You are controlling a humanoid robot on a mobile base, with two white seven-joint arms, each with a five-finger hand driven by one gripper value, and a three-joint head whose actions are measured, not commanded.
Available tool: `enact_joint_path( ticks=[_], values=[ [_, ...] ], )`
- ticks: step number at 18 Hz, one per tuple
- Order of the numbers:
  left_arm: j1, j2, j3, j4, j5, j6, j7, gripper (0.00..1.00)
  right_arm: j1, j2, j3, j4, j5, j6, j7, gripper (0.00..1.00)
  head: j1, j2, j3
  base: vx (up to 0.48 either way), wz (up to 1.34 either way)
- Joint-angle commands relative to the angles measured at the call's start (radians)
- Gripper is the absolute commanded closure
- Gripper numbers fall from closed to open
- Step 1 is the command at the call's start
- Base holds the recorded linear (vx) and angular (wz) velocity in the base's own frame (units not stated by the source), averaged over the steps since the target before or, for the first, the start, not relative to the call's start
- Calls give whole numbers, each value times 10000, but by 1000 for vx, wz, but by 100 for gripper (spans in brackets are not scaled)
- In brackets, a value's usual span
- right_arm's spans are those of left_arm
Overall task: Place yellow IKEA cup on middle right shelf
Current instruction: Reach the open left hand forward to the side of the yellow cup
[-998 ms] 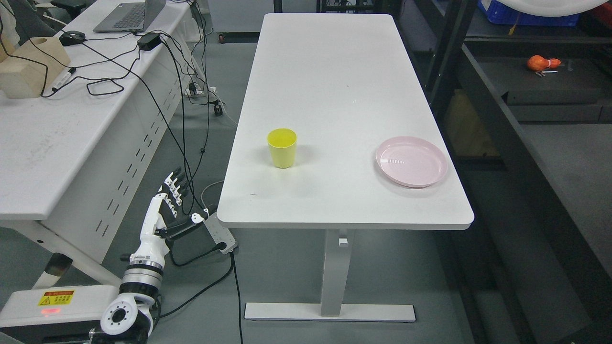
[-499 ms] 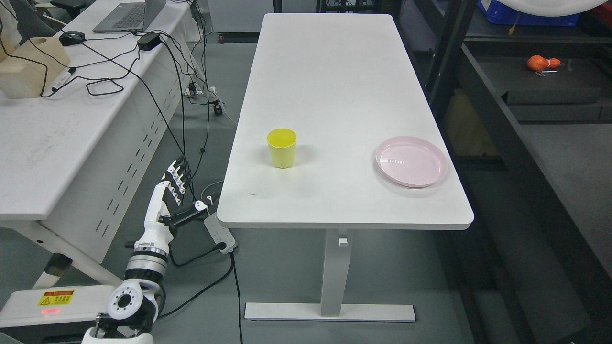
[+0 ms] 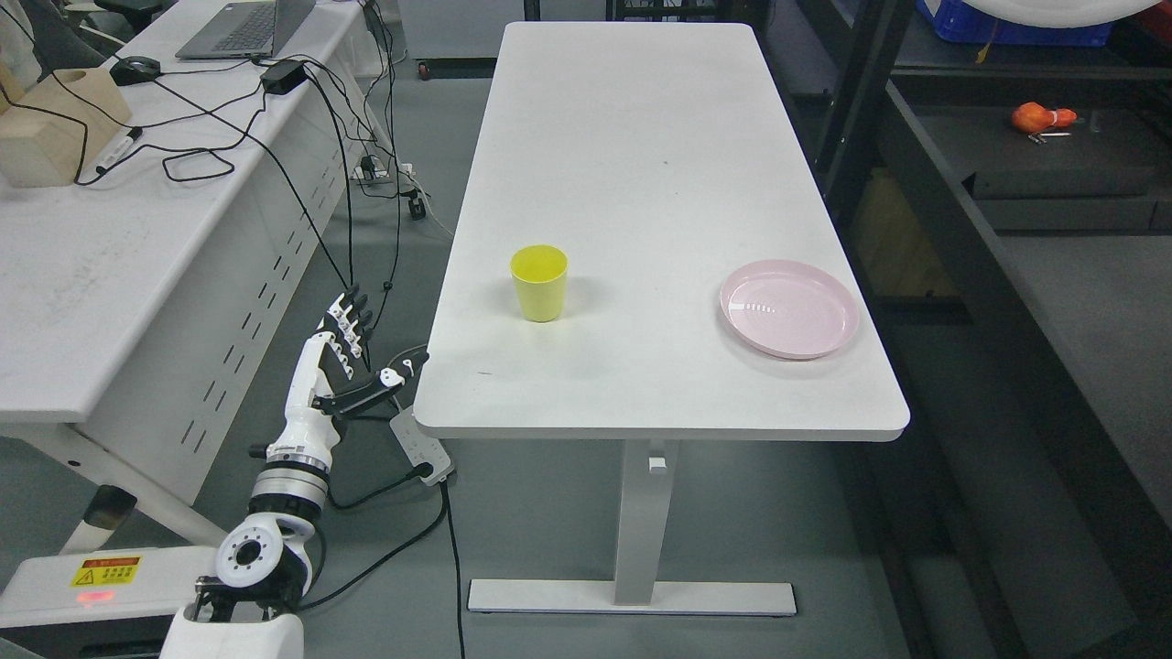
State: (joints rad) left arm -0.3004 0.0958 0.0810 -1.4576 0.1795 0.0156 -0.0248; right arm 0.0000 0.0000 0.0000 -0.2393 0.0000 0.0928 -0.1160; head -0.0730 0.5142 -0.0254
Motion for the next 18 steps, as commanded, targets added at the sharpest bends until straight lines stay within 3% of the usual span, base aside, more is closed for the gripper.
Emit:
enact_joint_path(
  ticks=[1,6,12,18],
  values=[
    [-554,-83,110,1335,-1,-109,-28,1,138,-175,169,0,-245,8,-6,1,0,0,0,28,0],
    [-755,-129,-409,1506,15,-155,-43,1,138,-175,169,0,-245,8,-6,1,0,0,0,53,46],
    [-693,-313,-1575,1460,30,-1045,-59,1,138,-175,169,0,-245,8,-6,1,0,0,0,45,44],
    [-906,-783,-1669,1811,30,-1046,-59,1,138,-175,169,0,-245,8,-6,1,0,0,0,30,-10]
  ],
)
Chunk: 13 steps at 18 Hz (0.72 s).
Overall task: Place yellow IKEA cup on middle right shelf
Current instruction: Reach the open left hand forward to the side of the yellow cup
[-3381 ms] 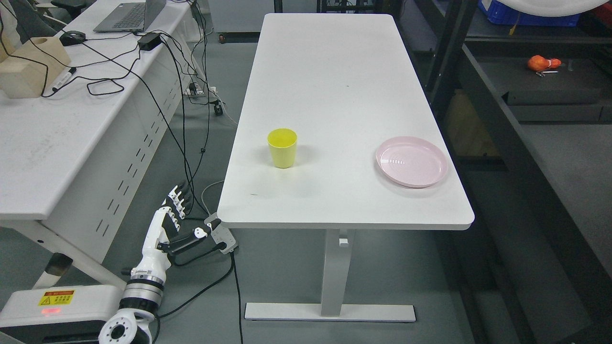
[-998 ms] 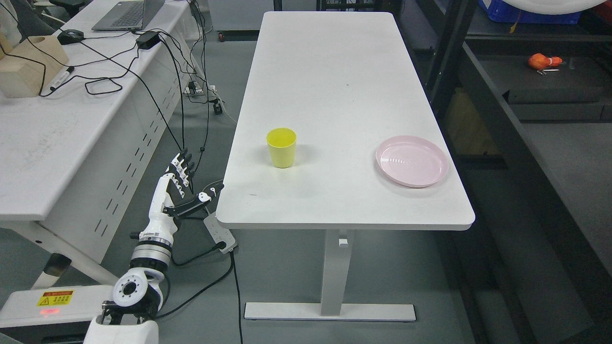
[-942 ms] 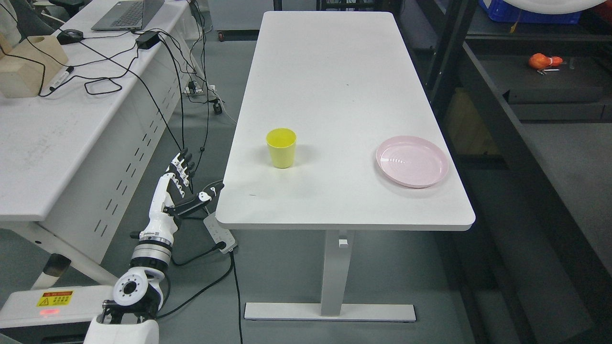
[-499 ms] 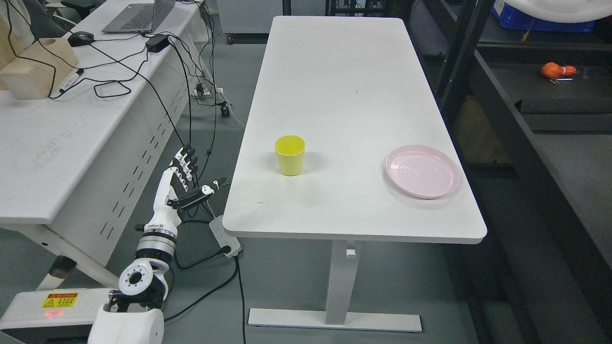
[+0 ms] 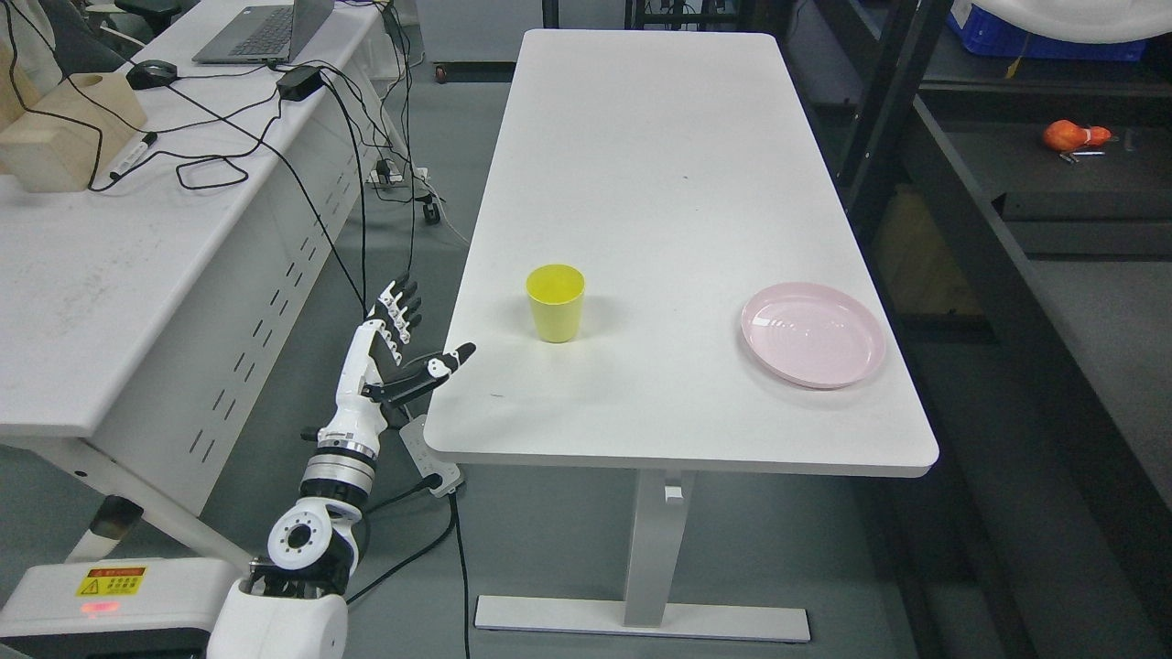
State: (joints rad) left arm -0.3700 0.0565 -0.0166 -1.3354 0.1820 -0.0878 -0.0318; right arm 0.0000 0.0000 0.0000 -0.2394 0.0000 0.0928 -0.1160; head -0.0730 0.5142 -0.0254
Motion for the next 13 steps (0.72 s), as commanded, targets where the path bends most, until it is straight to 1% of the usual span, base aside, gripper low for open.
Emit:
enact_joint_path(
  ticks=[1,3,7,11,13],
  values=[
    [-409,-390,-632,955,-10,4,27,1,139,-175,169,1,-245,8,-6,1,0,0,0,23,28],
    [-731,-390,-616,1463,-10,4,27,1,139,-175,169,1,-245,8,-6,1,0,0,0,31,14],
    [-901,-390,-708,1739,-25,19,27,1,139,-175,169,1,-245,8,-6,1,0,0,0,10,0],
    [-1865,-390,-357,3578,-10,-12,73,1,123,-175,169,1,-245,8,-6,1,0,0,0,0,0],
    [-2280,-390,-80,4147,-10,-27,58,1,139,-175,169,1,-245,8,-6,1,0,0,0,0,0]
  ],
)
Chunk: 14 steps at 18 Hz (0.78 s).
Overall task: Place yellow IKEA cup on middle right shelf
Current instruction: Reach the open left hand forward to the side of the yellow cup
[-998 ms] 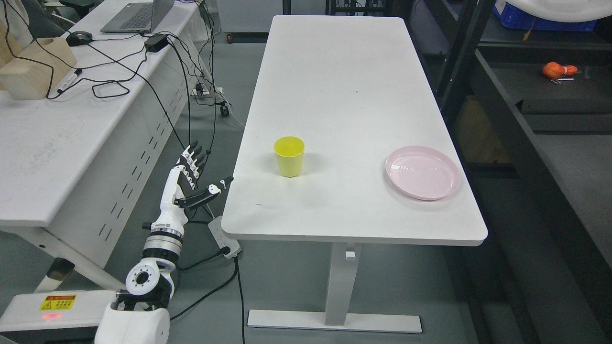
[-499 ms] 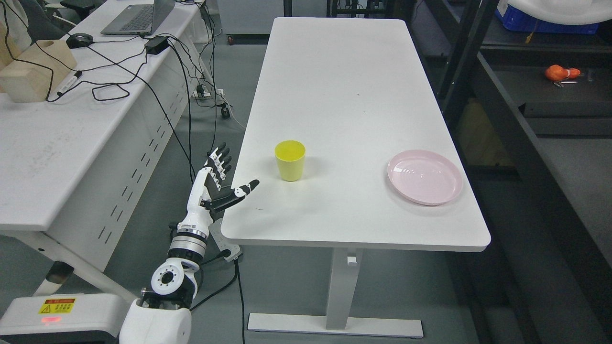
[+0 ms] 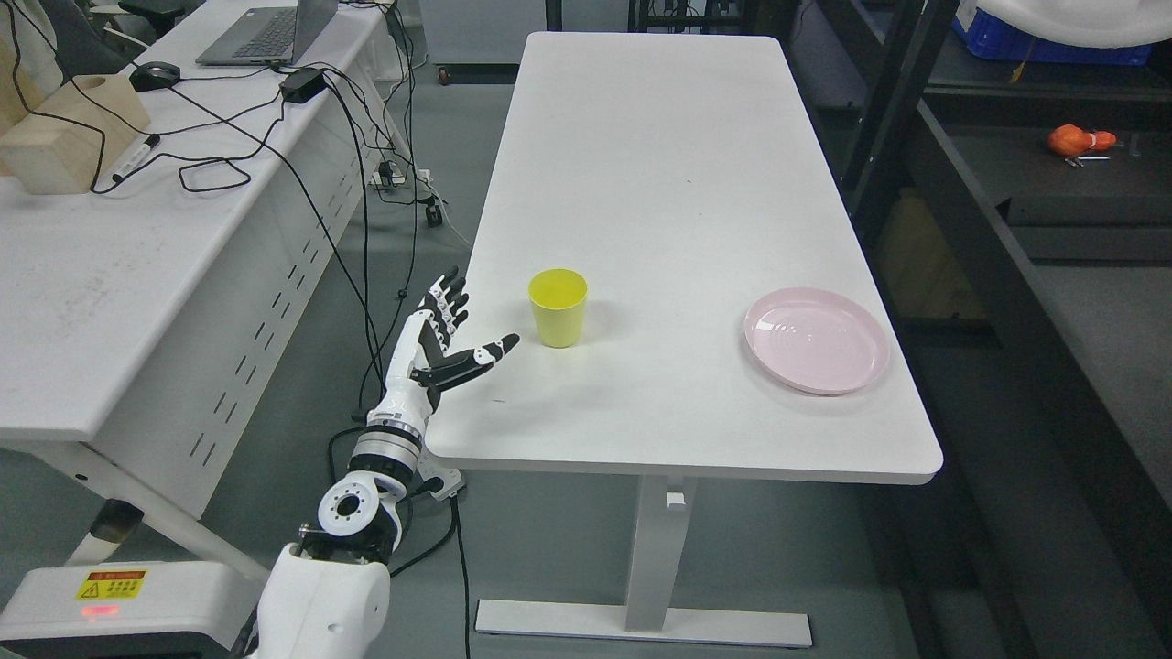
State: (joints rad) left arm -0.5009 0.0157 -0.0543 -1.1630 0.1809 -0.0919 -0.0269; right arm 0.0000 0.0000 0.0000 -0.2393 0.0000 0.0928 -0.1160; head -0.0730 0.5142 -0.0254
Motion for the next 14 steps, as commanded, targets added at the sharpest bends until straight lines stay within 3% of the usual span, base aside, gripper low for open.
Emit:
enact_joint_path(
  ticks=[1,5,14],
  values=[
    [-1155,17,328,2715,-14,-16,8,1,138,-175,169,0,-245,8,-6,1,0,0,0,0,0],
    [-1784,17,374,3605,1,-47,8,1,138,-175,169,0,-245,8,-6,1,0,0,0,0,0],
    [-2185,17,-269,3638,-14,-338,8,1,138,-175,169,0,-245,8,-6,1,0,0,0,0,0]
  ],
)
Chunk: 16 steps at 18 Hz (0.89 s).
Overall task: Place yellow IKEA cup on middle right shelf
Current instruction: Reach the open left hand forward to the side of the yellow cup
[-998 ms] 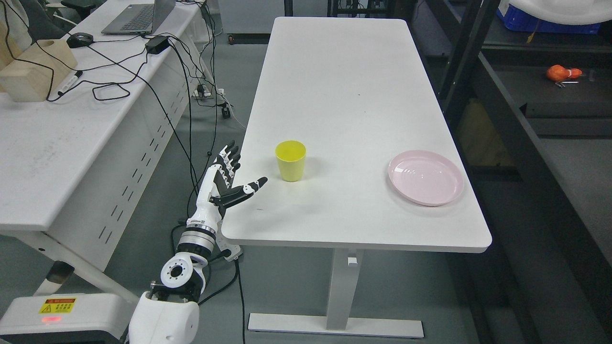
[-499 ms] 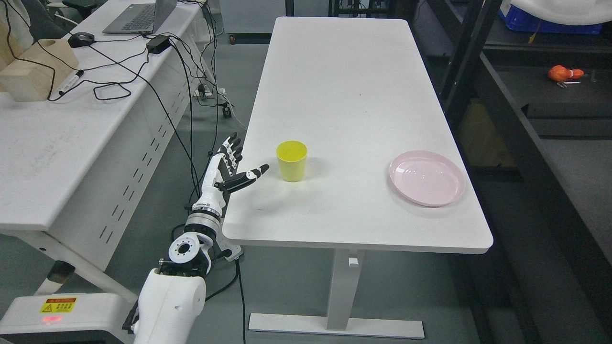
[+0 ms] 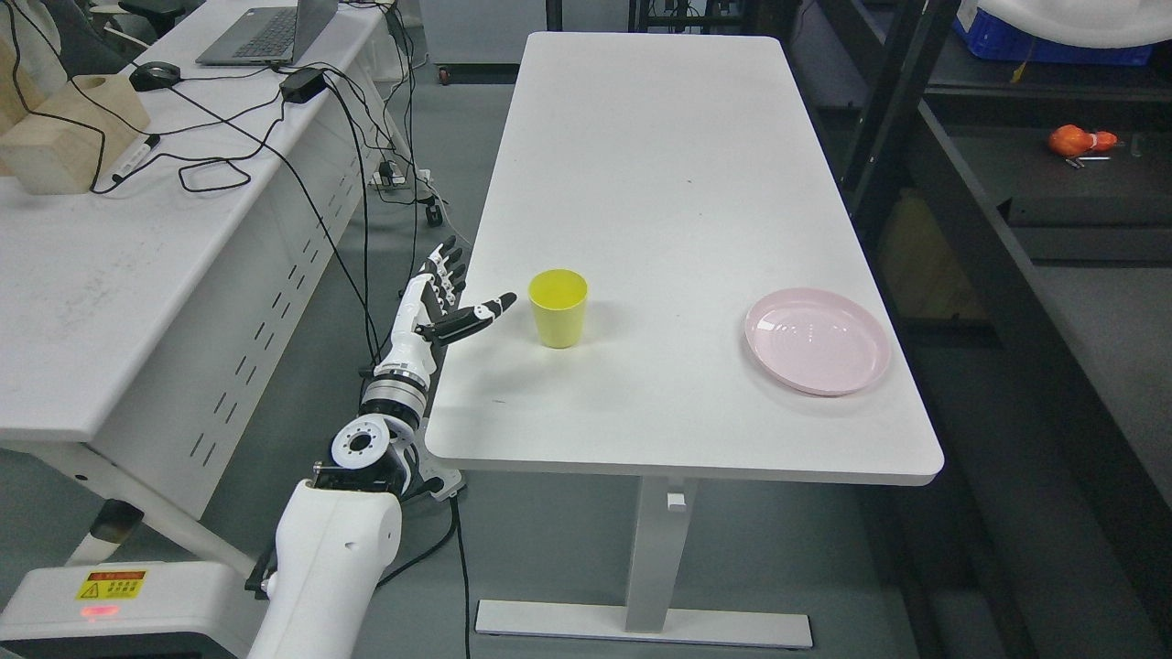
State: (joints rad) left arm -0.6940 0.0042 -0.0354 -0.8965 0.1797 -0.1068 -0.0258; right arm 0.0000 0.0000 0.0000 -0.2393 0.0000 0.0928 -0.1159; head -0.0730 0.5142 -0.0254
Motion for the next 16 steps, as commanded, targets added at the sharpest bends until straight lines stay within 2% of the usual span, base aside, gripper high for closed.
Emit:
enact_joint_path(
  ticks=[1,4,10,16],
  values=[
    [-254,132,-520,973,-2,-190,-3,1,138,-175,169,0,-245,8,-6,1,0,0,0,0,0],
    [-254,132,-642,957,13,-266,-18,1,123,-175,169,0,-245,8,-6,1,0,0,0,0,0],
    [-239,132,-1731,957,13,-819,-3,1,138,-175,169,0,-245,8,-6,1,0,0,0,0,0],
    [-239,132,-1671,1569,29,-834,43,1,138,-175,169,0,-245,8,-6,1,0,0,0,0,0]
  ],
)
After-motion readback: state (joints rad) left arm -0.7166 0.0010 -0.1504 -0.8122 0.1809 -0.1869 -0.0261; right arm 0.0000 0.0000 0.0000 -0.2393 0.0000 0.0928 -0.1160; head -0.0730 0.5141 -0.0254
